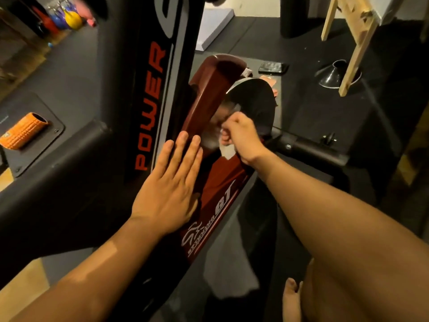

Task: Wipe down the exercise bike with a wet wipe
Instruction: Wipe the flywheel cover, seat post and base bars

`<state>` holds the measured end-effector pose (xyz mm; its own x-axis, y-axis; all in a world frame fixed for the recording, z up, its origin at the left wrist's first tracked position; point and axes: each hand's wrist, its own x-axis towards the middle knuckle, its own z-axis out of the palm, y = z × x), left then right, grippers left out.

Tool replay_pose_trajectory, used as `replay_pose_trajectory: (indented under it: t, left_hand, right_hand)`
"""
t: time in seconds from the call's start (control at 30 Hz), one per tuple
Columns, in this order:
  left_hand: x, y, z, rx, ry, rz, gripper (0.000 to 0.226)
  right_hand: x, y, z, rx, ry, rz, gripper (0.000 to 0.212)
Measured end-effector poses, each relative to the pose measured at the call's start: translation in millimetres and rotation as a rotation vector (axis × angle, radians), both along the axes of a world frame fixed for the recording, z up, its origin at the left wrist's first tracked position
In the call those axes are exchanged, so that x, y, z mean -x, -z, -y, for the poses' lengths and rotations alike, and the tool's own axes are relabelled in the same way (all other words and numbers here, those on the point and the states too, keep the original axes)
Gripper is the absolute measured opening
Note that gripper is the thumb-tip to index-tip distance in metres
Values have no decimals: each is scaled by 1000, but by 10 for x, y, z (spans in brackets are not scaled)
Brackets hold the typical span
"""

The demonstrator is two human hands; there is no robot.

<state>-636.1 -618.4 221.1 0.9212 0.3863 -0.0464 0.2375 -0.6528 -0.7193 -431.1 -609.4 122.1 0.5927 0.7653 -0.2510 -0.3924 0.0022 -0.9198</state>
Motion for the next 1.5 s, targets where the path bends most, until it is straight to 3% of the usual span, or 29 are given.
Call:
replay_pose_trajectory:
  t: [0.1, 0.17, 0.23, 0.3, 0.37, 0.4, 0.47, 0.6, 0.67, 0.77, 0.83, 0.9, 0.97, 1.0, 1.07, 1.1, 1.17, 1.23, 1.3, 1.37, 1.5]
  left_hand:
    - [-4, 12, -15, 7, 5, 17, 91]
    - [-4, 12, -18, 3, -3, 2, 93]
    - [2, 32, -31, 3, 9, 14, 91]
    - [3, 35, -32, 7, 11, 23, 89]
    - [-3, 19, -23, 15, 6, 6, 89]
    - [-4, 14, -23, 15, 6, 3, 90]
    - [-3, 16, -28, 3, 11, 2, 91]
    - [3, 24, -35, -1, 14, -10, 90]
    - [0, 22, -42, 6, 17, -2, 89]
    - [1, 17, -38, 8, 17, -13, 88]
    - [4, 12, -35, 15, 16, -14, 88]
    - [0, 27, -39, 24, 14, 0, 87]
    - [-20, 42, -33, 37, 9, 23, 88]
    - [-23, 57, -28, 36, 8, 37, 89]
    - [-18, 87, -25, 32, 12, 61, 90]
    - [-15, 86, -22, 38, 10, 65, 90]
    - [-12, 80, -31, 58, 6, 67, 90]
    - [-15, 70, -38, 58, 4, 58, 90]
    - [-15, 75, -39, 32, 2, 49, 89]
    - [-28, 68, -28, 22, -7, 45, 89]
    - [-46, 64, -4, 20, -16, 41, 89]
  right_hand:
    - [346, -169, 99, -30, -299, 232, 20]
    - [364, -258, 95, 9, -362, 275, 21]
    - [180, -301, 76, 68, -232, -78, 24]
    - [-35, -263, 49, -38, -72, -507, 24]
    - [-114, -157, -6, -108, 39, -658, 23]
    - [-105, -109, -22, -113, 71, -641, 21]
    - [-113, 8, -28, -89, 96, -548, 20]
    - [-205, 169, 2, -134, -72, -428, 22]
    - [-241, 233, -53, -4, 1, -315, 23]
    - [-327, 327, -31, 184, 28, 202, 25]
    - [-378, 375, 47, 239, -12, 415, 20]
    - [-296, 319, 108, 173, -22, 555, 19]
    - [-4, 236, 139, 25, -93, 859, 11]
    - [191, 189, 159, -33, -199, 1016, 11]
    - [484, 178, 191, -66, -450, 1195, 30]
    - [486, 204, 193, -78, -483, 1214, 34]
    - [313, 140, 163, -135, -285, 1199, 25]
    - [0, 10, 101, -88, 52, 987, 14]
    - [-254, -77, 16, 59, 274, 798, 25]
    - [-215, -25, -1, 187, 241, 835, 49]
    - [251, 217, 171, 240, -101, 996, 87]
